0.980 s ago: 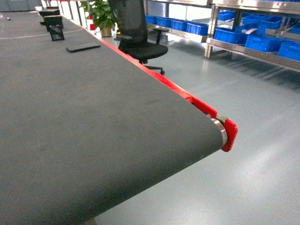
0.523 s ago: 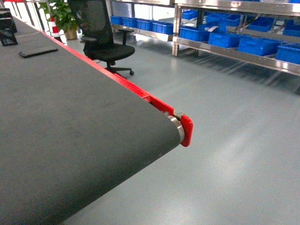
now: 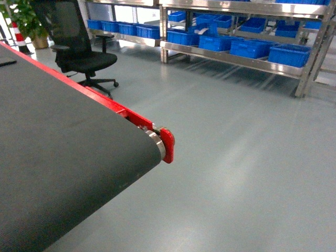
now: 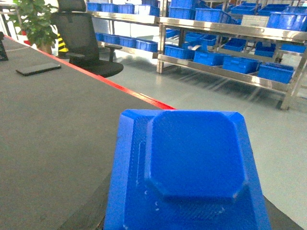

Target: Sort blue parts and orange caps into right shelf containers

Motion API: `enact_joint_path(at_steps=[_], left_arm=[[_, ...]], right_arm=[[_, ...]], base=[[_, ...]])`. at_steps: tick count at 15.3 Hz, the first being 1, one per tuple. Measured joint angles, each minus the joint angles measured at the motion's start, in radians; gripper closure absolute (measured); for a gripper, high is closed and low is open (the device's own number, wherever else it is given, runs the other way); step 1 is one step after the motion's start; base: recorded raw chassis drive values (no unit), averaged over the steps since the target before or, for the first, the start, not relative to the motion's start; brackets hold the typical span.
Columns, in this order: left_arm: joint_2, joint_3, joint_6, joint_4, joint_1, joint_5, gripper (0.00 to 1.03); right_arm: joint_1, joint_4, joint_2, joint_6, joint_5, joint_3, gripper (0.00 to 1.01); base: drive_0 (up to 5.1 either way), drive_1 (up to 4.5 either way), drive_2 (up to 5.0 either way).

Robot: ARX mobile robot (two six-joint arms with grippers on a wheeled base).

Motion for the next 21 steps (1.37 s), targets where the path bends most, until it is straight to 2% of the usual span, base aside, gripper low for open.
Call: enact_joint_path(at_steps=[21], left_arm=[[0.000, 0.000, 0.000, 0.000, 0.000, 0.000, 0.61]], right_arm=[[0.000, 0.000, 0.000, 0.000, 0.000, 0.000, 0.57]], base=[[-1.6, -1.60, -1.6]])
